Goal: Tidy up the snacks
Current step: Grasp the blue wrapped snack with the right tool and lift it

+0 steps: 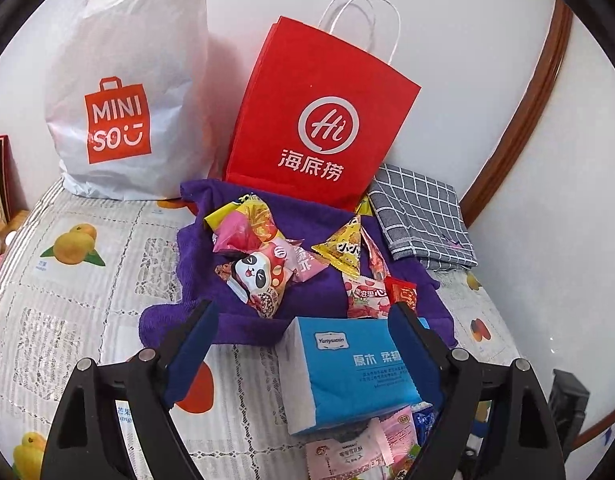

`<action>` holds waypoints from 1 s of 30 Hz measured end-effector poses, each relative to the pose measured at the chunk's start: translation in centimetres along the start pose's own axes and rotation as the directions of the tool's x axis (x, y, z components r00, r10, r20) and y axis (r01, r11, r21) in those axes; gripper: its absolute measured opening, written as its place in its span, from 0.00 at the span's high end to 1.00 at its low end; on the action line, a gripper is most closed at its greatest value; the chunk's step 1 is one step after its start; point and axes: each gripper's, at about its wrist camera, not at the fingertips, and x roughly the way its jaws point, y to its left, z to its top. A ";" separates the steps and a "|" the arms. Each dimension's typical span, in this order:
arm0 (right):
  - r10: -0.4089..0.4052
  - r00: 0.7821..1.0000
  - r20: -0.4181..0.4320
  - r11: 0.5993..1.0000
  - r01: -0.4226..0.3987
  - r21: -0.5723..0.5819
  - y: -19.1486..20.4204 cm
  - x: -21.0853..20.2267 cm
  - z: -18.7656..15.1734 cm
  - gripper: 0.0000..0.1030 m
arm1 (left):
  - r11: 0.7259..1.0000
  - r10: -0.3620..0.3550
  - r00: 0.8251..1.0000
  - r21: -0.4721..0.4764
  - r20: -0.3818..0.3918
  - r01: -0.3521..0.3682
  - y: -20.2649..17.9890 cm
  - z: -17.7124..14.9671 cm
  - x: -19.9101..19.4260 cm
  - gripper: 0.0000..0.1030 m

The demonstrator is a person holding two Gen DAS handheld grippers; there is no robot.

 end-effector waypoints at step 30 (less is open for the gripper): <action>-0.258 0.951 0.173 0.883 0.304 -0.358 1.7 0.2 -0.9 0.63 | 0.999 -0.026 0.999 0.018 -0.047 0.026 -0.3 -0.5 1.0 0.17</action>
